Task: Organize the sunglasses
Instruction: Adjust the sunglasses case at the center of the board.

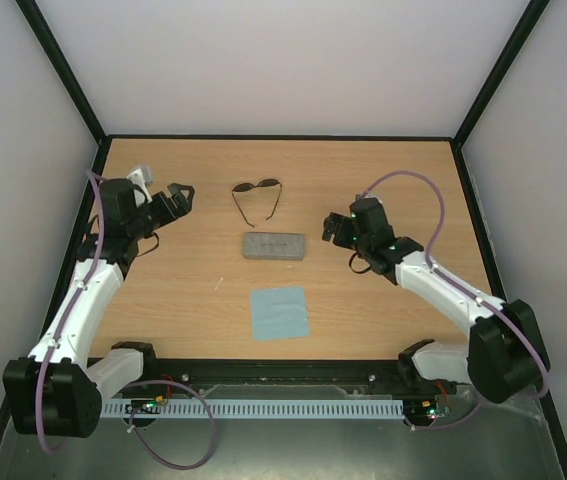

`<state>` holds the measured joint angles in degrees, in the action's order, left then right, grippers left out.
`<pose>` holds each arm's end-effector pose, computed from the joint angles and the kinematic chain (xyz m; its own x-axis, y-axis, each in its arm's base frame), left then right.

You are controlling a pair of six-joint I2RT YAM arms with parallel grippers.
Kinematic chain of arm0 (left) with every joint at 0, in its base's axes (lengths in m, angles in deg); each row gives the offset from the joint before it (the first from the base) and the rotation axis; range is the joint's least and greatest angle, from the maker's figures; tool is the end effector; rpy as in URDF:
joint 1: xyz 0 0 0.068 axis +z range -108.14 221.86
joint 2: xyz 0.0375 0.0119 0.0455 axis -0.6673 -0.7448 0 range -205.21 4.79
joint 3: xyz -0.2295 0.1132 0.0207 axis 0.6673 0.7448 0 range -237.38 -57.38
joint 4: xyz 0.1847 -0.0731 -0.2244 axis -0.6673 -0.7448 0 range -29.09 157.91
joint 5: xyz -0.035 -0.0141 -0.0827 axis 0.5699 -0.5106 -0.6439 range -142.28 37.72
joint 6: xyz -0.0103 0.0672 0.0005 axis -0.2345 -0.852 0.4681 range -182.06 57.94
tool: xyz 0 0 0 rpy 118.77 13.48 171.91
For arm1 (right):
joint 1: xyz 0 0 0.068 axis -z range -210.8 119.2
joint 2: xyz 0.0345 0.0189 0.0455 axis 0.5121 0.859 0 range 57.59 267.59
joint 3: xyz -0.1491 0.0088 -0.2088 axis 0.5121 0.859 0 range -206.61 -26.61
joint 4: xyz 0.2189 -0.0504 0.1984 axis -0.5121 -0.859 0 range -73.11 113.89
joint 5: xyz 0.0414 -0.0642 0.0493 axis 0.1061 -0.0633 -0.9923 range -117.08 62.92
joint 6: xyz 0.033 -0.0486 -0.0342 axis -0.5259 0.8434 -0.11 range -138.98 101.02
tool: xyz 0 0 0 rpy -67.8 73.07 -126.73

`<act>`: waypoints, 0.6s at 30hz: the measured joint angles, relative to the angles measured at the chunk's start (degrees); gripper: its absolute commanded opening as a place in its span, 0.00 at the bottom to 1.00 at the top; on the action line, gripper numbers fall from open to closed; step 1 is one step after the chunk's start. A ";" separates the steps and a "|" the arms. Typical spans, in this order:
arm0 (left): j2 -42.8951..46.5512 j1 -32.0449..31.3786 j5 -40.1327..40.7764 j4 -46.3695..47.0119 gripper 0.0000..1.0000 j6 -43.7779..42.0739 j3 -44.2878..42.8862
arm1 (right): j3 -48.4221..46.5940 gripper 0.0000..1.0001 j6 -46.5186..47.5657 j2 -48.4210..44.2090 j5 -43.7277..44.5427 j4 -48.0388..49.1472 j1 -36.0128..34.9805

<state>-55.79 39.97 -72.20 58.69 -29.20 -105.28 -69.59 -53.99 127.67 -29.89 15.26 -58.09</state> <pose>0.3057 -0.0287 0.2781 -0.5014 -0.4940 -0.7103 0.0890 0.7872 -0.6102 0.2845 0.1497 0.1944 -0.7080 0.2795 -0.6485 -0.1064 0.8657 0.4892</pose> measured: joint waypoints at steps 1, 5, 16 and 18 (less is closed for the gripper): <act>0.02 -0.11 0.33 -0.52 1.00 0.02 0.09 | -0.76 0.99 0.02 1.29 0.74 -0.59 -0.72; 1.31 -1.62 2.47 -2.08 1.00 0.37 2.23 | -4.57 0.99 0.13 6.80 3.89 -2.91 -3.43; 1.64 -15.37 9.62 -6.01 0.99 2.69 7.21 | -6.51 0.90 1.46 12.52 4.55 -3.72 -5.75; 1.22 -17.25 11.67 -6.51 1.00 3.30 8.28 | -6.51 0.87 1.62 13.79 3.82 -3.54 -6.16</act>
<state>-54.56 22.72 -60.53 52.18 -25.90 -97.00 -76.10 -52.37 141.46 -26.06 11.72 -64.25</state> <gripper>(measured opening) 0.995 0.907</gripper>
